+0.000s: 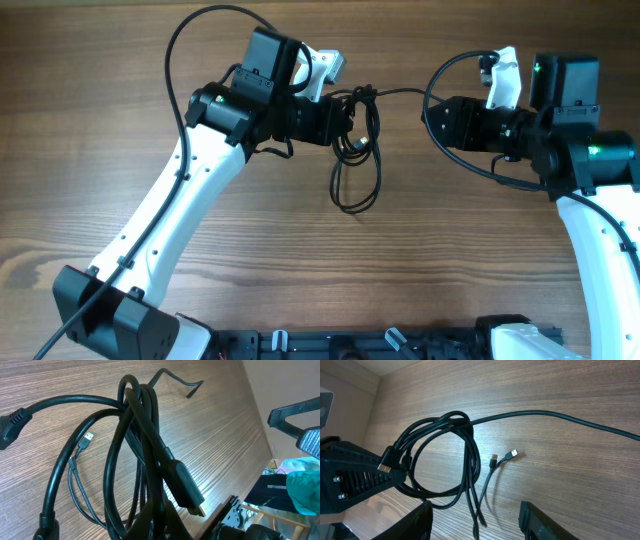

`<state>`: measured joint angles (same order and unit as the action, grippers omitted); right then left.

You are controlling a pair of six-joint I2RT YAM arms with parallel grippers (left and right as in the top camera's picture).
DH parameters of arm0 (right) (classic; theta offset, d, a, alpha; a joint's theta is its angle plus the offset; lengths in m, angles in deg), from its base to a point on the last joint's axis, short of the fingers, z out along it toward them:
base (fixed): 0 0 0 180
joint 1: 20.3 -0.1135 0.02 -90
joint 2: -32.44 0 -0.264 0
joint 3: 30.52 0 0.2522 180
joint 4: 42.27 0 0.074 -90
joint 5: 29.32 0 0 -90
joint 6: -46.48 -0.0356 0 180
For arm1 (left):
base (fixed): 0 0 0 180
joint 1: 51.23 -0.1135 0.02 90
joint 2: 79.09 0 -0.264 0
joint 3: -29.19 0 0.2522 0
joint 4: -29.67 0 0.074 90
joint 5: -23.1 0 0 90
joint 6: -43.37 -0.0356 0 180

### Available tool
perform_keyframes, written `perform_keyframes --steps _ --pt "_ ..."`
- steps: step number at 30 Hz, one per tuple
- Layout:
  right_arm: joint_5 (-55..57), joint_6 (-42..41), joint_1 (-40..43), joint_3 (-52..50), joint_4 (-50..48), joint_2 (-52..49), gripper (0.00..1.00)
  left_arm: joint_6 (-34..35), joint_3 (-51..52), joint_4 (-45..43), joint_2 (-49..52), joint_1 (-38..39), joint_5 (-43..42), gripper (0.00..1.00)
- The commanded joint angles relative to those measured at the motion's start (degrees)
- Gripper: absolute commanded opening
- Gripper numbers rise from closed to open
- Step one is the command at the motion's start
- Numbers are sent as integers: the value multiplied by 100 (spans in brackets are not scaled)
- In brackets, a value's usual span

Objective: Untangle cables

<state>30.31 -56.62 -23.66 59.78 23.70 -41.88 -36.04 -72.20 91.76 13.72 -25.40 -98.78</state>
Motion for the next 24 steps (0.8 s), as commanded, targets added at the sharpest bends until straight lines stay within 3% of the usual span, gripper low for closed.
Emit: perform_keyframes --steps 1,6,15,19,24 --pt "55 90 20 48 -72 -48 66 -37 -46 -109 -94 -20 -175 4" --pt "-166 92 20 48 -149 -179 86 55 -46 -501 -94 -20 -181 4" --pt "-791 83 22 48 -822 -358 84 127 -46 -1587 -94 -20 -1375 4" --pt "-887 31 15 48 -944 -389 80 896 -46 -1788 -94 -22 -1373 4" --pt "-831 262 0 48 -1139 -640 75 2376 -46 -1902 -94 -20 -1386 4"
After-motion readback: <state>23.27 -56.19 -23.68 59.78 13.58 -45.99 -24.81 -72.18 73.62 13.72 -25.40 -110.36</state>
